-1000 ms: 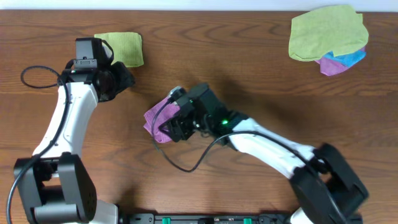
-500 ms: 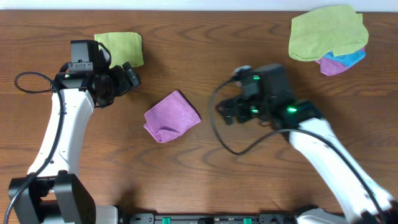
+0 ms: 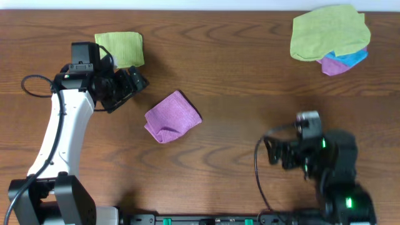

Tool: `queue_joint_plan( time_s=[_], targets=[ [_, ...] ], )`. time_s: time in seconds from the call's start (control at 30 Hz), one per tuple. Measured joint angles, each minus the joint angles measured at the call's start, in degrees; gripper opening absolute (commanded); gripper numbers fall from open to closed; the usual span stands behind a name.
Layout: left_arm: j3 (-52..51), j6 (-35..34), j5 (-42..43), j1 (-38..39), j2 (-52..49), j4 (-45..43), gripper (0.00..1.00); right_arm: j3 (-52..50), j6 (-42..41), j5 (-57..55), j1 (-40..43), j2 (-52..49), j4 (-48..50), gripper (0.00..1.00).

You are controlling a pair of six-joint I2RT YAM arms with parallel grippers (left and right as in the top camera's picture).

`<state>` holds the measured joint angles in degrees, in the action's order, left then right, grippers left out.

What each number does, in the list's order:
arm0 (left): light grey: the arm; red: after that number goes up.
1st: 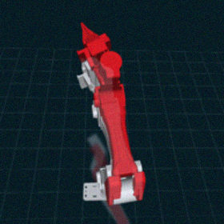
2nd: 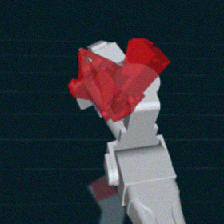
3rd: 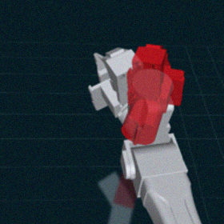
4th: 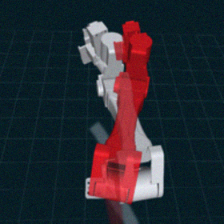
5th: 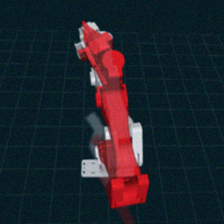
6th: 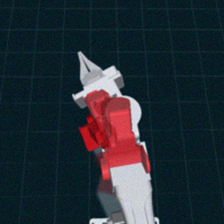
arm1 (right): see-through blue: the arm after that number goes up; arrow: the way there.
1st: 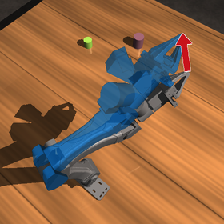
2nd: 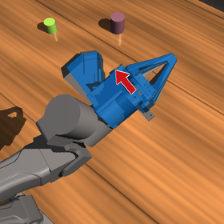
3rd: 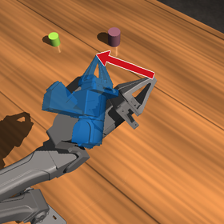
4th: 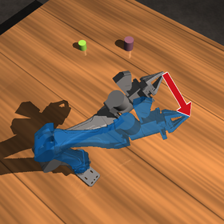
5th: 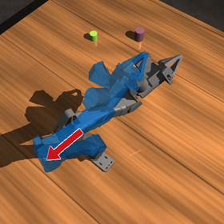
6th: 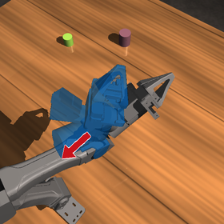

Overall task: Fold the cloth
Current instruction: 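Retract the right arm to rest and reach the left gripper to the cloth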

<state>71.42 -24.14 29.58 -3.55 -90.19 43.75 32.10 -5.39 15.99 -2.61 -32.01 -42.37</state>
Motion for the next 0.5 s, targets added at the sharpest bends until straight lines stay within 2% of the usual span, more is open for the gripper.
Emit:
queue_joint_plan(
  time_s=[0.27, 0.5],
  targets=[
    [-3.04, 0.0, 3.3, 0.0, 0.07, 2.32, 0.96, -7.23, -5.6, -0.42, 0.94, 17.22, -10.32, 0.99],
    [-10.62, 0.0, 5.88, 0.0, 0.09, 0.46, 0.95, -7.43, -7.89, -0.61, 0.94, 20.79, -10.54, 0.99]
  ],
)
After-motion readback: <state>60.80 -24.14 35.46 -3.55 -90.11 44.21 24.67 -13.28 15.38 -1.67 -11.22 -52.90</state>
